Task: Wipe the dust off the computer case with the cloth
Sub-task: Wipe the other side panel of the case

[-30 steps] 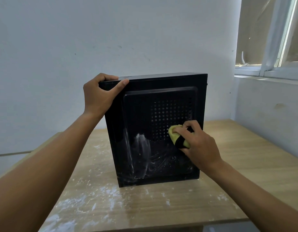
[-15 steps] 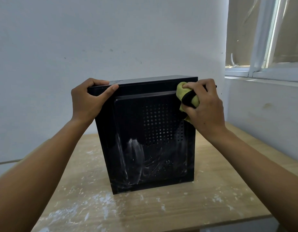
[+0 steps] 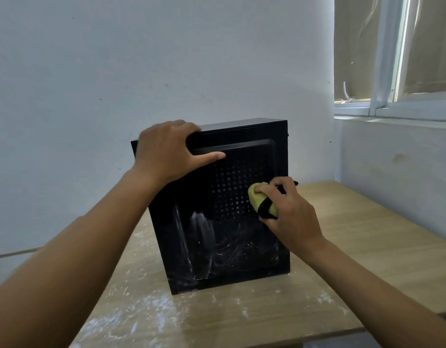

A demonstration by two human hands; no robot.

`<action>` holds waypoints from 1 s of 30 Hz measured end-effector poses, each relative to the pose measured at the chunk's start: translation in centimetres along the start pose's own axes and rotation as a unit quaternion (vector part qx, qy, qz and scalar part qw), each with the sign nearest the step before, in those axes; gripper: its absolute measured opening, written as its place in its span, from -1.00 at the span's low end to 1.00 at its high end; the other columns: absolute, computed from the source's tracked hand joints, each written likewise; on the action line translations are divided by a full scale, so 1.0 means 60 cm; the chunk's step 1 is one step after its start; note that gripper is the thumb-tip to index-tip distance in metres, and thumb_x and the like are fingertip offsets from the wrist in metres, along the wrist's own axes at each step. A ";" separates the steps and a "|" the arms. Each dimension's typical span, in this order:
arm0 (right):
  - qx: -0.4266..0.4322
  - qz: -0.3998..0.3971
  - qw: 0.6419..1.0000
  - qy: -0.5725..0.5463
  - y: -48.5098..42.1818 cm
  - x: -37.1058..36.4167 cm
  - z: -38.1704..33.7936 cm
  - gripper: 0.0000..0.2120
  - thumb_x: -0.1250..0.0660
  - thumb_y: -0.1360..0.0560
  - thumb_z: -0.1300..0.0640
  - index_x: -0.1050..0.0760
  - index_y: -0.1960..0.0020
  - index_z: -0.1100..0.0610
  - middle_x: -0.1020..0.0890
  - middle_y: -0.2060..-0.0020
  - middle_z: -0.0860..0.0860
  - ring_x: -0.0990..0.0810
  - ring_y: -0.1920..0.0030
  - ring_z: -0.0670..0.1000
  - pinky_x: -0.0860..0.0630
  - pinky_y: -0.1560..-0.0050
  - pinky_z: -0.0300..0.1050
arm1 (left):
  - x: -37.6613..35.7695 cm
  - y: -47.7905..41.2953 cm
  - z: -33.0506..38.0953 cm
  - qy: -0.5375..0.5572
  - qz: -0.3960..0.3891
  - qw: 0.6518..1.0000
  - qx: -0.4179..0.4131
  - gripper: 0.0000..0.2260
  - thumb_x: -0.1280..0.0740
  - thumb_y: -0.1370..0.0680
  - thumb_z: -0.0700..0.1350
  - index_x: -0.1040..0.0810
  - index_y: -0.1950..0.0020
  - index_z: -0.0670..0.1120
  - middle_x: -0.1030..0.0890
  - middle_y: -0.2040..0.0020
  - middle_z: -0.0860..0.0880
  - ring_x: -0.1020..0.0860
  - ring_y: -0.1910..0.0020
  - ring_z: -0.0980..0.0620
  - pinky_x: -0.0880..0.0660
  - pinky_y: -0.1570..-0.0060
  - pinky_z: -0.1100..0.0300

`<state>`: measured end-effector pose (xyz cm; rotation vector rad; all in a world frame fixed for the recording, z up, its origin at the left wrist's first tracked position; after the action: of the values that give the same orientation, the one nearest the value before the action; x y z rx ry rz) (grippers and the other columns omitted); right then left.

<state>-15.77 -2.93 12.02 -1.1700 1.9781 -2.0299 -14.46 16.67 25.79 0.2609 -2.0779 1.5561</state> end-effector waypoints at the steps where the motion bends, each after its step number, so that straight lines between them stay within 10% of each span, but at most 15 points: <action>1: -0.006 0.000 1.000 0.001 -0.005 0.006 0.005 -0.41 -0.63 -0.17 0.19 -0.47 -0.12 0.05 -0.48 -0.06 0.09 -0.55 0.32 0.06 -0.52 0.49 -0.17 | -0.007 -0.007 0.015 0.000 -0.015 1.000 -0.005 -0.22 -0.12 -0.29 0.59 -0.61 -0.17 0.03 -0.66 -0.06 0.07 -0.62 -0.05 0.00 -0.44 0.08 0.13; 12: -0.106 0.079 0.991 -0.024 -0.127 0.097 0.065 -0.58 -0.46 -0.40 0.16 -0.50 -0.23 0.05 -0.42 -0.15 0.06 -0.54 0.07 0.12 -0.46 0.13 -0.11 | -0.042 -0.027 0.043 -0.029 -0.035 0.999 0.001 -0.08 -0.16 -0.19 0.66 -0.56 -0.29 0.03 -0.67 -0.08 0.06 -0.63 -0.03 -0.06 -0.34 0.11 0.13; 30: -0.073 -0.053 0.995 0.032 0.063 -0.004 0.079 -0.43 -0.65 -0.12 0.22 -0.55 -0.09 0.08 -0.51 -0.02 0.06 -0.54 0.34 0.10 -0.37 0.45 -0.22 | -0.042 -0.027 0.040 -0.027 -0.018 0.999 0.003 -0.08 -0.03 -0.20 0.66 -0.60 -0.23 0.05 -0.70 0.00 0.05 -0.65 0.04 -0.06 -0.35 0.13 0.14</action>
<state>-14.62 -7.33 8.00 -1.2797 2.1717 -2.0255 -12.30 13.50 25.33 0.3437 -2.0973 1.5513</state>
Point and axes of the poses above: each hand's wrist, its own y-axis away from the middle knuckle, its own x-axis out of the back of the hand, z = x × y, the point moved 8 cm from there along -y, towards the middle knuckle
